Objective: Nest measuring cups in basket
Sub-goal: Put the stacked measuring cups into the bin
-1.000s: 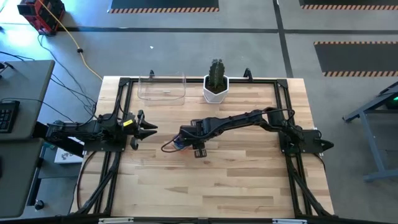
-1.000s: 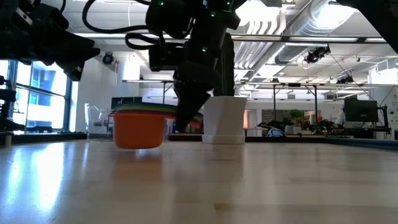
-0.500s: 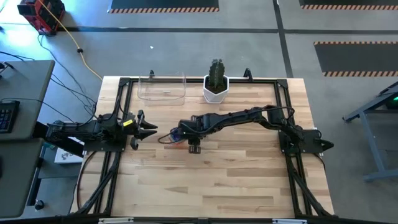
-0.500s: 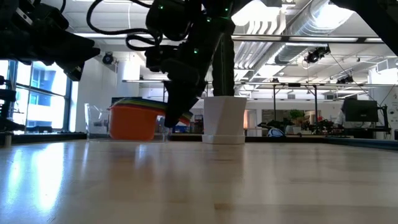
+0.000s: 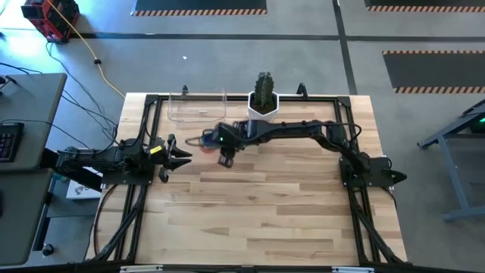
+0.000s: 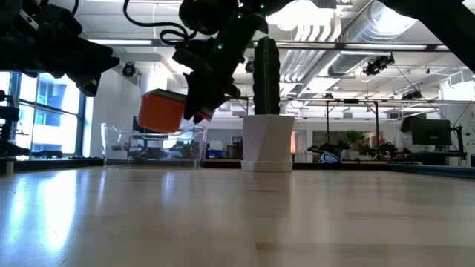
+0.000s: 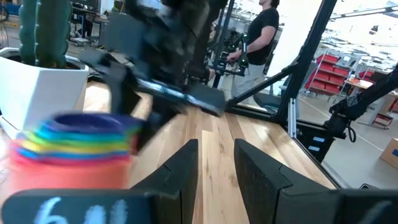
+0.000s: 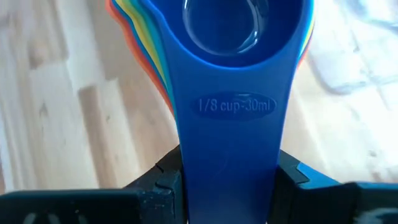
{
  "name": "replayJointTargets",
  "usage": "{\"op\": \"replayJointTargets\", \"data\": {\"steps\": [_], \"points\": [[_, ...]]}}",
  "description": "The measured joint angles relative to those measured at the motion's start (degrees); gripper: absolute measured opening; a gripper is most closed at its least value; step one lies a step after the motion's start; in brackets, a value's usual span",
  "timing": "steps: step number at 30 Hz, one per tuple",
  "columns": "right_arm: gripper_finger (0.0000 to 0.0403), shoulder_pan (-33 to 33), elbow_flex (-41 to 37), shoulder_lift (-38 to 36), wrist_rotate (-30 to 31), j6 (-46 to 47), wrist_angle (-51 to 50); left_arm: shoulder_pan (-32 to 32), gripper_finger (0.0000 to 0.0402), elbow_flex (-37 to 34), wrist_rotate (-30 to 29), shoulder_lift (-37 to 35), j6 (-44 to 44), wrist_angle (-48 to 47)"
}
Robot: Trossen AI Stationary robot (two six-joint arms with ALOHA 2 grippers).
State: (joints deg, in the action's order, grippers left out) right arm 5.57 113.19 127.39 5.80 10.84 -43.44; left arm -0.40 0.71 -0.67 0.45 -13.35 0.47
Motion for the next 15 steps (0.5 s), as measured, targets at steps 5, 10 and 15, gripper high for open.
{"op": "replayJointTargets", "data": {"steps": [5,10,15], "points": [[0.0122,2.72,3.74,0.00,0.25,2.48,1.39,0.00,0.0094,0.00,0.00,0.00,0.00,0.02],[0.0122,4.79,7.81,0.00,1.75,3.73,5.20,0.00,0.0094,0.00,-0.01,0.00,-0.01,0.00],[0.0122,7.01,11.01,0.01,1.95,3.70,7.76,0.01,0.0094,0.00,0.00,0.01,-0.01,0.01]]}}
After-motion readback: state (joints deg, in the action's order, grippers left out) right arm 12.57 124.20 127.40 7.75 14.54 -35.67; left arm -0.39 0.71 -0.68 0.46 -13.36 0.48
